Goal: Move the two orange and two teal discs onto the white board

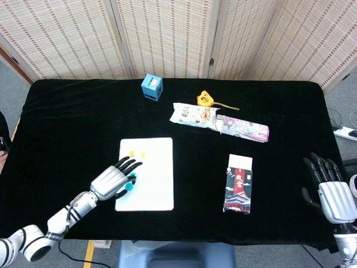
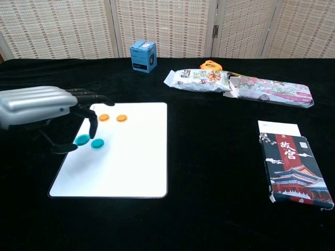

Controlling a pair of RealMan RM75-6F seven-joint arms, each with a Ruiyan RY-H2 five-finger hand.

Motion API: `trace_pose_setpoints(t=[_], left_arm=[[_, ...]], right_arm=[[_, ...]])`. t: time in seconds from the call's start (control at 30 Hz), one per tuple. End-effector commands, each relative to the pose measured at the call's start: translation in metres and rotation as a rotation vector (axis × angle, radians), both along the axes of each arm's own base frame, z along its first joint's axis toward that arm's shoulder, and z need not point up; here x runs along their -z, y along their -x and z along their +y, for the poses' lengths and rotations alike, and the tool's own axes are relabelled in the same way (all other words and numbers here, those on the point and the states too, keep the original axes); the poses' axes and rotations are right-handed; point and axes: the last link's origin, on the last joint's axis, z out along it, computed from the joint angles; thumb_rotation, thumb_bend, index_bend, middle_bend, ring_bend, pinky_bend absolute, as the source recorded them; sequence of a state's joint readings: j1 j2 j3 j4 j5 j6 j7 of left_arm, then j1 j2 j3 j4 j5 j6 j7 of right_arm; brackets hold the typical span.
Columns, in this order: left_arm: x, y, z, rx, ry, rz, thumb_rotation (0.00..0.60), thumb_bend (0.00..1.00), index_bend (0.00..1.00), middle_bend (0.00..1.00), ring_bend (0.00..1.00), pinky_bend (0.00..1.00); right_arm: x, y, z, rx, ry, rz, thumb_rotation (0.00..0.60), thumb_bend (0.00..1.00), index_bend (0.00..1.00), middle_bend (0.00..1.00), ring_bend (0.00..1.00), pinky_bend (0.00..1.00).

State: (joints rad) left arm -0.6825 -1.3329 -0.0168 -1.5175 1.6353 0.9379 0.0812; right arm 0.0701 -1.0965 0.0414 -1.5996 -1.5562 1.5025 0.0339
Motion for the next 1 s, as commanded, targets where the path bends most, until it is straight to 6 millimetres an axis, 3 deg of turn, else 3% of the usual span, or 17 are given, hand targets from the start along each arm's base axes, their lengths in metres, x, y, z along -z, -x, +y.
trace_pose_setpoints(t=[0.03,0.43,1.0], left_arm=[[0.016,-0.018,0.013,0.017,0.007,0.01,0.6,0.49,0.5,0.08,0.0,0.0],[0.042,-0.035,0.046,-0.027,-0.015,0.062,0.6,0.49,0.48,0.08,0.0,0.0],[0.057,-0.032,0.049,-0.068,0.003,0.104,0.6,0.49,0.45,0.08,0.0,0.0]], right_arm=[[-0.001,0.001,0.001,0.005,0.003,-0.002,0.6,0.48,0.0,0.0,0.0,0.0],[-0.001,0.005,0.004,0.018,0.011,-0.009,0.6,0.48,0.0,0.0,0.0,0.0],[-0.001,0.007,0.006,0.026,0.015,-0.01,0.6,0.48,0.0,0.0,0.0,0.0]])
